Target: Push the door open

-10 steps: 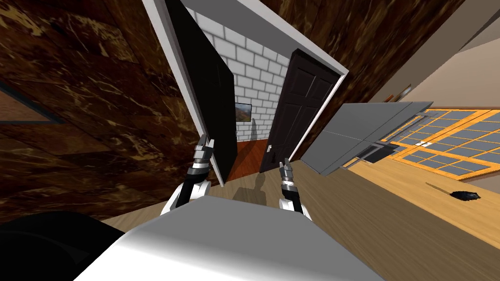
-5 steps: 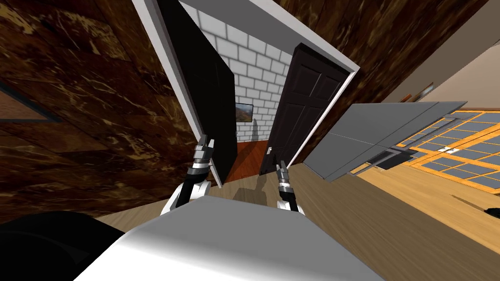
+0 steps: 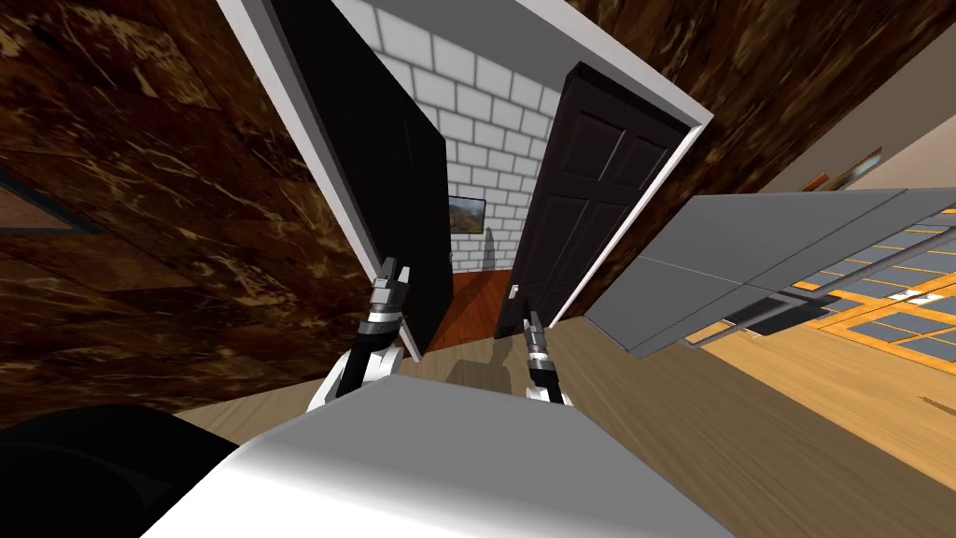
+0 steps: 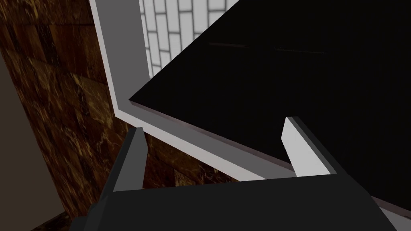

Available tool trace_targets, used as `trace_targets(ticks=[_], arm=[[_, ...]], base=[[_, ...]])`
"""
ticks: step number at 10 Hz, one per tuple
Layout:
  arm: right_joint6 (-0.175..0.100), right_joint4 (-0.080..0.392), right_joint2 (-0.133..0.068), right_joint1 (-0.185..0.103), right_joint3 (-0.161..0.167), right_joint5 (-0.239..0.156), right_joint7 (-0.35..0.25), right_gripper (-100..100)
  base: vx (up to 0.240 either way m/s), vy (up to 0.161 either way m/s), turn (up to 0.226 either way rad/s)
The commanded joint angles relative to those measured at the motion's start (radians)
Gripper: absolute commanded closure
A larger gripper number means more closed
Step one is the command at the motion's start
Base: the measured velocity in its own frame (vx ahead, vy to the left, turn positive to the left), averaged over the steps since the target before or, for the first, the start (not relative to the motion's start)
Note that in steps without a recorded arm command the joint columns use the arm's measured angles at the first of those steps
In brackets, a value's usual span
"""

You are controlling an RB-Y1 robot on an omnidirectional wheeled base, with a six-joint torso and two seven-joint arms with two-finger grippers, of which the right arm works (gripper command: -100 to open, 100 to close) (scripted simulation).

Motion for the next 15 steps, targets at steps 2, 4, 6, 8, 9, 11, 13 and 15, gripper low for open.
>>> trace_targets(ticks=[2, 4, 6, 8, 9, 11, 13, 15], arm=[[-0.024, 0.078, -0.004, -0.015, 0.018, 0.000, -0.002, -100], [-0.043, 0.139, -0.005, -0.027, 0.033, 0.000, -0.002, -100], [-0.055, 0.179, -0.005, -0.035, 0.043, 0.000, -0.002, -100], [-0.066, 0.218, -0.005, -0.043, 0.052, 0.001, -0.003, -100], [-0.072, 0.237, -0.004, -0.047, 0.057, 0.001, -0.003, -100], [-0.083, 0.275, -0.004, -0.054, 0.066, 0.001, -0.003, -100], [-0.094, 0.310, -0.002, -0.061, 0.074, 0.001, -0.003, -100], [-0.114, 0.376, 0.001, -0.075, 0.090, 0.001, -0.004, -100]], base=[[0.089, -0.104, 0.094], [0.126, -0.174, 0.103], [0.084, -0.108, 0.075], [0.077, -0.096, 0.057], [0.090, -0.092, 0.078], [0.084, -0.095, 0.056], [0.059, -0.102, 0.058], [0.136, -0.139, 0.097]])
